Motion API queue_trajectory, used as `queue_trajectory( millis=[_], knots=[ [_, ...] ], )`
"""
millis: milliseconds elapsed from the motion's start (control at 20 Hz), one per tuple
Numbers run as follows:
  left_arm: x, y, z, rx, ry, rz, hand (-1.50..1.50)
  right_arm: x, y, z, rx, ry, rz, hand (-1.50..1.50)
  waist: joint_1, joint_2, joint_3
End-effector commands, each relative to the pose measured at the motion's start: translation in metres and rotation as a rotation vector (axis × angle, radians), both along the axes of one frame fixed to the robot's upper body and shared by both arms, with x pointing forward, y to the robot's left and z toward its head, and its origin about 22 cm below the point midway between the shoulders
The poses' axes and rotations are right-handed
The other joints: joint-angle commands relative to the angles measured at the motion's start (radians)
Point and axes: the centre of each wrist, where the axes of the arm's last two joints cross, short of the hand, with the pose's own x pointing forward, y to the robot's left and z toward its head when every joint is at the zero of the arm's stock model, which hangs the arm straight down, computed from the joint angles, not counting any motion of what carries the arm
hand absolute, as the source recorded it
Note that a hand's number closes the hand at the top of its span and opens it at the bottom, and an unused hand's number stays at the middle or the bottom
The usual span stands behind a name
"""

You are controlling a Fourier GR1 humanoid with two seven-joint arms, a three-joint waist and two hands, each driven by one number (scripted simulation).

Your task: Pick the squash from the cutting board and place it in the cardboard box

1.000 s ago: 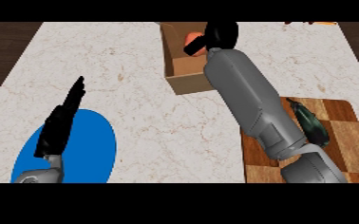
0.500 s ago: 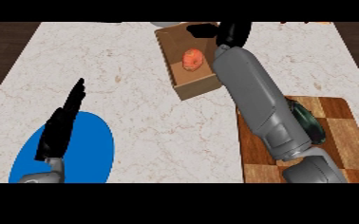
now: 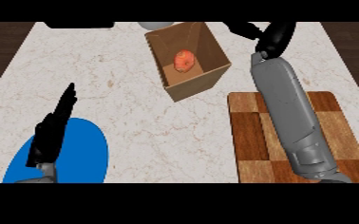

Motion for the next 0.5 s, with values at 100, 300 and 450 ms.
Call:
queue_trajectory(
  millis=[100,300,450],
  knots=[
    [-0.001,0.012,-0.002,0.005,0.017,0.018,0.0,-0.044,-0.068,-0.007,0.048,-0.072,-0.075,-1.5,-0.02,-0.004,-0.001],
    [-0.009,0.001,-0.001,0.001,0.006,0.035,0.0,-0.097,-0.112,-0.016,0.004,-0.063,-0.061,-1.5,-0.021,-0.004,0.0],
    [-0.008,0.017,0.009,0.015,-0.003,0.017,0.0,-0.13,-0.142,-0.003,0.001,-0.058,-0.005,-1.5,-0.015,-0.002,0.0]
  ],
)
